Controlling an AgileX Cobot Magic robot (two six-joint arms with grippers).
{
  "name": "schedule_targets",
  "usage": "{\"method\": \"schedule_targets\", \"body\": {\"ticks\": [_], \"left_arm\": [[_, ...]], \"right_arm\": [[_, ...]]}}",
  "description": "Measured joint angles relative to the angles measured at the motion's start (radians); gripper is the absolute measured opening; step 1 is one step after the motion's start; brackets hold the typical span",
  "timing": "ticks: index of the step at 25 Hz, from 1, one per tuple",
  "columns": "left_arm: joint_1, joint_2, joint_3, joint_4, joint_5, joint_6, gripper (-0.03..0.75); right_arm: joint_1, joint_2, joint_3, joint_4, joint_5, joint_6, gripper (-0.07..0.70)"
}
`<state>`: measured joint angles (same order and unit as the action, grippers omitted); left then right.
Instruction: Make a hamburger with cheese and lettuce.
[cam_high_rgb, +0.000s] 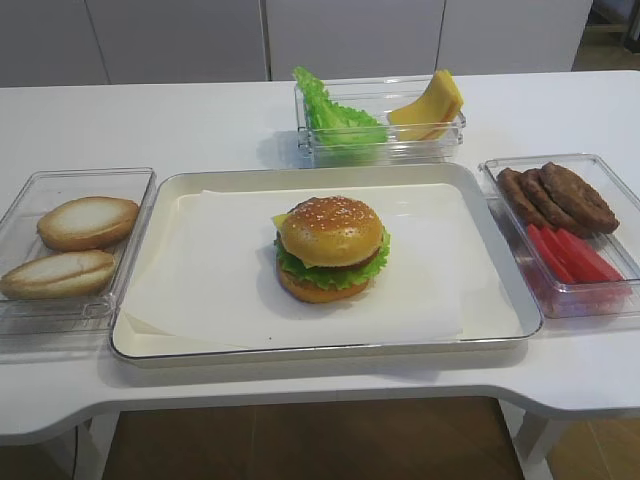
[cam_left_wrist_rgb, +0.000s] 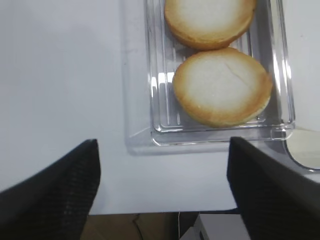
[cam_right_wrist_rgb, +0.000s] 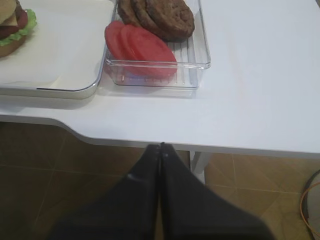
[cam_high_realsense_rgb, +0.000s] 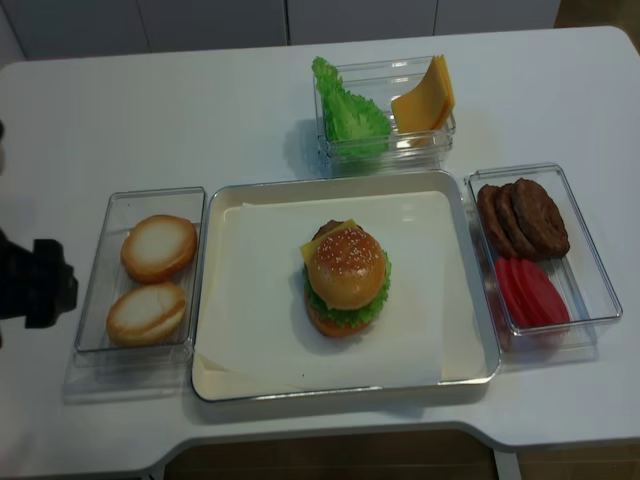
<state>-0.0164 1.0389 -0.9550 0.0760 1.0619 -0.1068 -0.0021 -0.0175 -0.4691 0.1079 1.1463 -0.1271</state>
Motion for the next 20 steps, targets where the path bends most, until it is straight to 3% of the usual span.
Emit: {"method": "schedule_targets", "body": {"ticks": [15, 20], "left_arm": [[0.0, -0.299, 0.005, 0.018, 0.177, -0.011, 0.586], [0.0, -0.381, 0.01, 0.018, 0.194, -0.015, 0.586]], "right_arm": [[0.0, 0.0, 0.0, 0.0, 0.0, 0.0, -0.063], [0.0, 0.0, 0.0, 0.0, 0.0, 0.0, -0.07]]}}
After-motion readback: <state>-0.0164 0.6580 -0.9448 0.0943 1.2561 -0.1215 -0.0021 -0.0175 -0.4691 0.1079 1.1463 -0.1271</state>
